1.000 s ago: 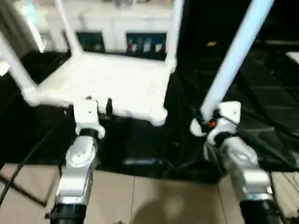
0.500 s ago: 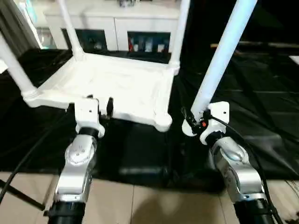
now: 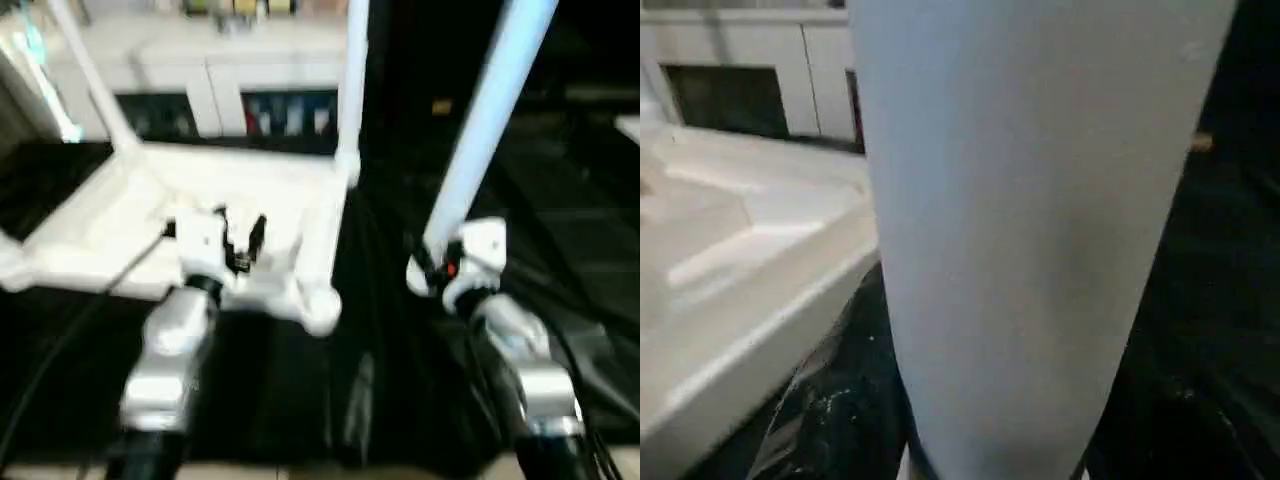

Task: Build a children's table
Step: Insert table leg to table base

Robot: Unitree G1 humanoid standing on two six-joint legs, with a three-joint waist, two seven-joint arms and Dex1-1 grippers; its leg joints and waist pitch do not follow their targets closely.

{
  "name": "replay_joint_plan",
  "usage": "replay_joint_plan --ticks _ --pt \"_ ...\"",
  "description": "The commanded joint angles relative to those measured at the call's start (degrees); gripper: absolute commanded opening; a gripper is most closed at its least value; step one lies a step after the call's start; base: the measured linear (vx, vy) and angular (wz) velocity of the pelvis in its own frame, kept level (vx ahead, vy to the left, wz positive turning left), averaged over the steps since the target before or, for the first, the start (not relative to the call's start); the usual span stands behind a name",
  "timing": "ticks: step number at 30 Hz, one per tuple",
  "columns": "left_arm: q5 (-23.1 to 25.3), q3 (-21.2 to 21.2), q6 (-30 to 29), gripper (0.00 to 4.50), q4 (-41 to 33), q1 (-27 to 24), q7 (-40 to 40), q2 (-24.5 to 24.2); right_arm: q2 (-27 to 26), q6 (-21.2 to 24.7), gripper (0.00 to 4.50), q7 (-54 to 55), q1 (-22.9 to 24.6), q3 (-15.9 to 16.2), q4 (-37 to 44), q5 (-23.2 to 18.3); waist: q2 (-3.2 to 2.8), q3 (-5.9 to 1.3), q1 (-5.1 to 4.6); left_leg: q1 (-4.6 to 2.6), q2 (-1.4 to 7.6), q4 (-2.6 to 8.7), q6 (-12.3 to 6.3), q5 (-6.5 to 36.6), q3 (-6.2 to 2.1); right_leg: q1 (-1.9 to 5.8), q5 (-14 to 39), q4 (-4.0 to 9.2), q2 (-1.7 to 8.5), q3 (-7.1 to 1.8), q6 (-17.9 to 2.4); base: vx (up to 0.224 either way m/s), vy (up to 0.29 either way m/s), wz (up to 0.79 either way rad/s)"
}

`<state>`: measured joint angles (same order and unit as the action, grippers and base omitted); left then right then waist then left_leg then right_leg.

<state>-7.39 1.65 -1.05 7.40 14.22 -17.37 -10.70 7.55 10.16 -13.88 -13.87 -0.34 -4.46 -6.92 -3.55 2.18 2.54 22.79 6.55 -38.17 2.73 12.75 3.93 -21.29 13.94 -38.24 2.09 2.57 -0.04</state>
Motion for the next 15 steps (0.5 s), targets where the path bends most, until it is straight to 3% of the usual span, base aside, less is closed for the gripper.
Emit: replay_joint_plan --ticks 1,2,3,4,5,7,8,9,10,11,12,13,14,15 --pt "-1.31 -0.59 -1.23 3.47 4.23 0.94 -7.99 -3.51 -0.3 -1.11 1.86 0.21 -1.57 0.39 -0.05 -0.5 -1.03 -3.88 0.02 -0.31 4.5 4.1 -4.26 -23.87 -1.43 2.52 -24.81 1.91 3.33 -1.41 -8.6 0.0 0.0 0.0" --pt "-1.89 -1.09 -1.91 3.67 5.19 1.89 -11.59 -5.1 -0.29 -1.23 1.86 0.2 -1.84 0.5 -0.3 -0.38 -0.83 -4.34 0.08 -1.12 5.4 3.82 -5.51 -18.47 -1.25 2.14 -20.73 2.32 4.84 -2.19 -10.01 0.0 0.0 0.0" --pt "-2.19 -1.3 -2.2 3.67 5.54 2.3 -13.2 -5.77 -0.29 -1.27 1.86 0.19 -1.92 0.57 -0.37 -0.32 -0.82 -4.07 0.5 -0.83 5.21 4.23 -5.32 -15.19 -0.93 2.21 -19.16 2.81 5.21 -2.39 -10.89 0.0 0.0 0.0" --pt "-1.59 -2.03 -2.07 3.75 6.48 3.18 -15.41 -7.31 -0.22 -1.29 1.86 -0.16 -2.02 0.66 -0.32 -0.49 -0.77 -3.86 0.96 -0.98 5.09 4.4 -5.03 -10.48 -0.37 1.78 -16.51 3.33 5.33 -2.53 -11.83 0.0 0.0 0.0" --pt "0.51 -4.74 -2.02 3.88 9.59 5.96 -22.84 -12.09 0.39 -1.29 1.86 -2.16 -2.16 1.04 0.16 -1.4 -0.47 -3.32 1.58 -1.31 5.09 5.61 -3.99 2.92 0.72 1.76 -7.23 4.41 5.85 -2.93 -13.64 0.0 0.0 0.0" --pt "1.49 -6.41 -2.08 3.95 11.54 7.62 -26.82 -14.65 0.87 -1.46 1.86 -3.6 -2.25 1.16 0.36 -1.71 -0.6 -3.08 1.77 -1.61 5.36 6.5 -2.95 9.13 1.1 1.77 -1.07 4.76 6.06 -2.99 -13.78 -0.026 0.004 0.03" --pt "1.56 -6.6 -2.09 4.02 11.8 7.83 -27.26 -14.94 0.92 -1.49 1.86 -3.78 -2.27 1.15 0.37 -1.72 -0.64 -2.54 1.81 -2.23 5.79 7.42 -0.61 16.75 1.74 1.2 6.77 5.44 6.21 -3.13 -13.12 -0.051 0.008 0.07" --pt "1.75 -7.29 -2.0 4.19 12.79 8.65 -28.91 -15.95 1.08 -1.56 1.86 -4.48 -2.34 1.04 0.39 -1.85 -0.56 -2.46 1.82 -2.17 5.86 7.68 0.09 17.8 1.81 1.32 8.19 5.53 6.34 -3.13 -12.86 0.0 0.0 0.0" --pt "2.1 -8.33 -1.64 4.28 14.3 9.91 -31.86 -17.34 1.41 -1.51 1.86 -5.75 -2.42 0.86 0.53 -2.55 -1.03 -2.44 1.92 -2.22 5.88 7.82 0.68 18.57 1.88 1.22 9.33 5.61 6.45 -3.2 -12.49 0.0 0.0 0.0" --pt "3.89 -10.85 -0.91 4.34 19.01 13.6 -38.16 -20.17 2.54 -1.39 1.86 -8.57 -2.71 0.78 0.84 -3.94 -1.07 -2.18 1.95 -2.55 5.82 8.19 1.64 21.28 2.25 0.78 13.34 6.24 6.53 -3.45 -11.11 0.0 0.0 0.0" --pt "3.89 -10.85 -0.91 4.34 19.01 13.6 -38.16 -20.17 2.54 -1.39 1.86 -8.57 -2.71 0.78 0.84 -3.94 -0.99 -2.23 2.07 -2.79 5.78 8.19 1.82 21.71 2.34 0.7 14.51 6.44 6.63 -3.56 -10.66 0.0 0.0 0.0" --pt "5.73 -12.68 0.52 4.44 21.98 15.87 -41.41 -21.38 3.24 -0.34 1.86 -10.5 -2.78 0.74 1.37 -5.36 -1.05 -2.41 2.0 -2.73 5.86 8.18 2.1 21.13 2.35 0.92 14.15 6.25 6.84 -3.61 -10.58 0.0 0.0 0.0" --pt "7.73 -14.93 1.93 4.48 26.16 19.07 -44.92 -22.1 4.1 1.89 1.86 -13.1 -2.82 0.65 2.36 -7.54 -0.84 -2.74 2.06 -2.32 6.0 8.35 1.36 17.28 2.35 1.44 10.8 6.26 6.96 -3.58 -10.34 0.0 0.0 0.0" --pt "8.48 -15.99 2.38 4.48 28.43 20.84 -46.45 -22.03 4.66 3.55 1.86 -14.81 -2.77 0.69 3.04 -8.91 -0.9 -2.8 2.15 -2.34 5.95 8.27 1.05 15.86 2.39 1.45 9.2 6.19 6.89 -3.52 -10.4 0.0 0.0 0.0"
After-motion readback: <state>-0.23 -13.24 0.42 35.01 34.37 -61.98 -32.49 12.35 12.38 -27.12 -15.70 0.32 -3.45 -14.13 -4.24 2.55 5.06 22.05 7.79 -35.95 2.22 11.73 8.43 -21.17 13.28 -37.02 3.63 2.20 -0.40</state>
